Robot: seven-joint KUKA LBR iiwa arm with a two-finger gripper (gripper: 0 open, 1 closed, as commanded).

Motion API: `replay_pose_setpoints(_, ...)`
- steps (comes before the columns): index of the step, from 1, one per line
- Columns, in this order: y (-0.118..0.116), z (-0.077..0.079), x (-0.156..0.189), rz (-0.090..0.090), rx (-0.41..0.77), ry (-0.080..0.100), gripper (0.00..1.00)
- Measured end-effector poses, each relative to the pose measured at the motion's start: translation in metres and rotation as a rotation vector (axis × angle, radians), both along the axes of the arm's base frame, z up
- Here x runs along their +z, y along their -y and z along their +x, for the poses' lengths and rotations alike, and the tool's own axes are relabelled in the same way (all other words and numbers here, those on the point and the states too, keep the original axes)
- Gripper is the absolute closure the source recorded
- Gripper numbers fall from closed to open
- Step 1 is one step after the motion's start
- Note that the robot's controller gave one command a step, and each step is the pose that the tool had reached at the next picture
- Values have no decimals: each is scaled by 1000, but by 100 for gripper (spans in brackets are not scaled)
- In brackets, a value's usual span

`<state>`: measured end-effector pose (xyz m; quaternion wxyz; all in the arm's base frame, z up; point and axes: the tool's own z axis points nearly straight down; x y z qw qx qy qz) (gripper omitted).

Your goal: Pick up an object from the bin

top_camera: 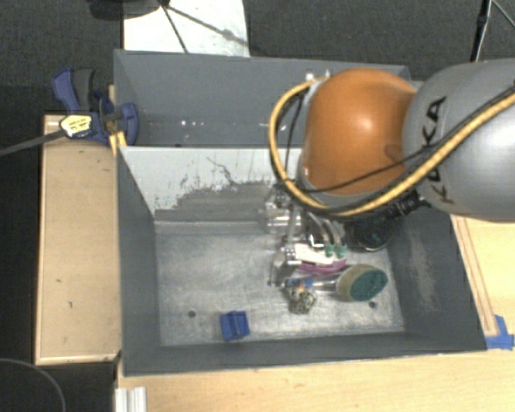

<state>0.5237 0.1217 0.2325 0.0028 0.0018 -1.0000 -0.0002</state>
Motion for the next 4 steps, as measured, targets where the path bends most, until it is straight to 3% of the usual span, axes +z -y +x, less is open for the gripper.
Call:
replay_pose_setpoints(1,118,13,-142,1,213,22,0)
replay_pose_setpoints(2,143,6,-127,1,-14,12,0)
replay_pose_setpoints(3,133,38,-112,1,-91,12,0)
replay_pose_setpoints(4,135,31,-160,1,-205,16,0)
